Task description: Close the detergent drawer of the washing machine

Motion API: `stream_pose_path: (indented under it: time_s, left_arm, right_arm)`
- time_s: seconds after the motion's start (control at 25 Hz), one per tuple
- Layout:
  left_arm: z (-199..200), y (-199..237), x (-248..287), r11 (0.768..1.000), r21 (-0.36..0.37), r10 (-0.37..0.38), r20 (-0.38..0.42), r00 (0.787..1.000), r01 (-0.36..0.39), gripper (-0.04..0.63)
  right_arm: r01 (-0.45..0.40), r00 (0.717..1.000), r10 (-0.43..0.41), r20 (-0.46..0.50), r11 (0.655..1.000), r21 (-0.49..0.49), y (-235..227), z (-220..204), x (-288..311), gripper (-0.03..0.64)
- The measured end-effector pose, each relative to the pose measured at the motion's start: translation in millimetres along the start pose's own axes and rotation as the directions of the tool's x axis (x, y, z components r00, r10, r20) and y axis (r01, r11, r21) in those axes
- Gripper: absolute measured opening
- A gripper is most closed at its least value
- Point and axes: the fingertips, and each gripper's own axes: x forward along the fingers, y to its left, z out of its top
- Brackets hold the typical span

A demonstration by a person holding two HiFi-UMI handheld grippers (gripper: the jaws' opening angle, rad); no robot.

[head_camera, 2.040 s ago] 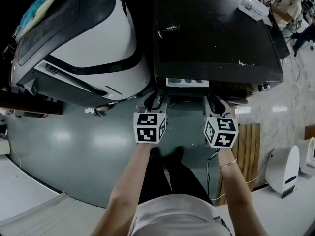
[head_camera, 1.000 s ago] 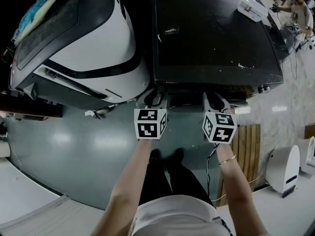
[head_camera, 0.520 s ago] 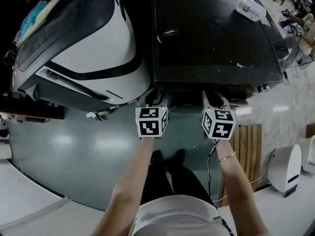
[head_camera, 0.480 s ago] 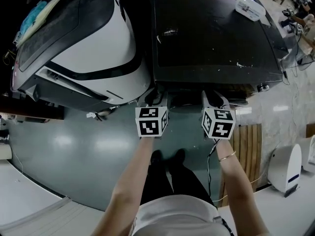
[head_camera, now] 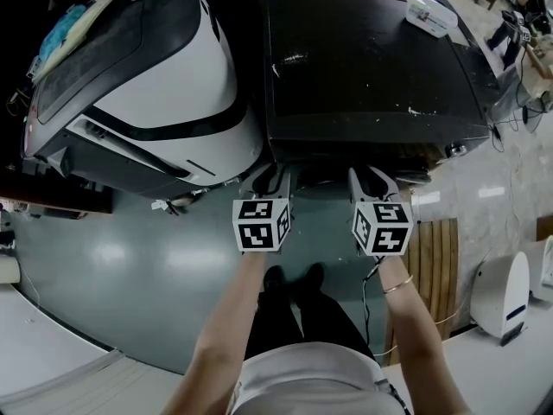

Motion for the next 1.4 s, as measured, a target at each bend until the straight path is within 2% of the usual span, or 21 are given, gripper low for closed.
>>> stream_pose_path:
  time_s: [0.2,0.52,0.8,1.2,1.4]
  left_arm:
    - [-2.5,-6.2,-23.0,1.000,0.026,-0.005,0.019,1.000,0.005,0.068]
    - [-4.6,-10.4,-59.9,1.000,0.015,0.000,0.063,0.998,-0.001,0.038]
    - [-10.3,-19.0,-87.6,1.000,0.014,-0.013,0.095,0.995,0.012,0.019]
    - [-6.5,-21.2,-130.2,0.999,0.052,-0.011,0.140,0.990,0.004,-0.005]
    - [-10.7,-21.6,-143.3,0.998,0.062,-0.013,0.145,0.989,0.004,-0.005]
  right_arm:
    - [-0.033,0.999,0.032,0.035,0.999,0.012,11.3,0.7,-24.5,0.089]
    - [-0.046,0.997,0.042,0.066,0.998,0.053,20.0,-6.2,-61.7,0.065]
    - [-0.063,0.995,0.060,0.073,0.997,0.040,31.4,-16.1,-88.2,0.061]
    - [-0.073,0.989,0.069,0.128,0.997,0.026,45.9,-12.0,-128.4,0.051]
    - [-0.070,0.986,0.064,0.154,0.997,0.034,48.5,-11.6,-142.9,0.013]
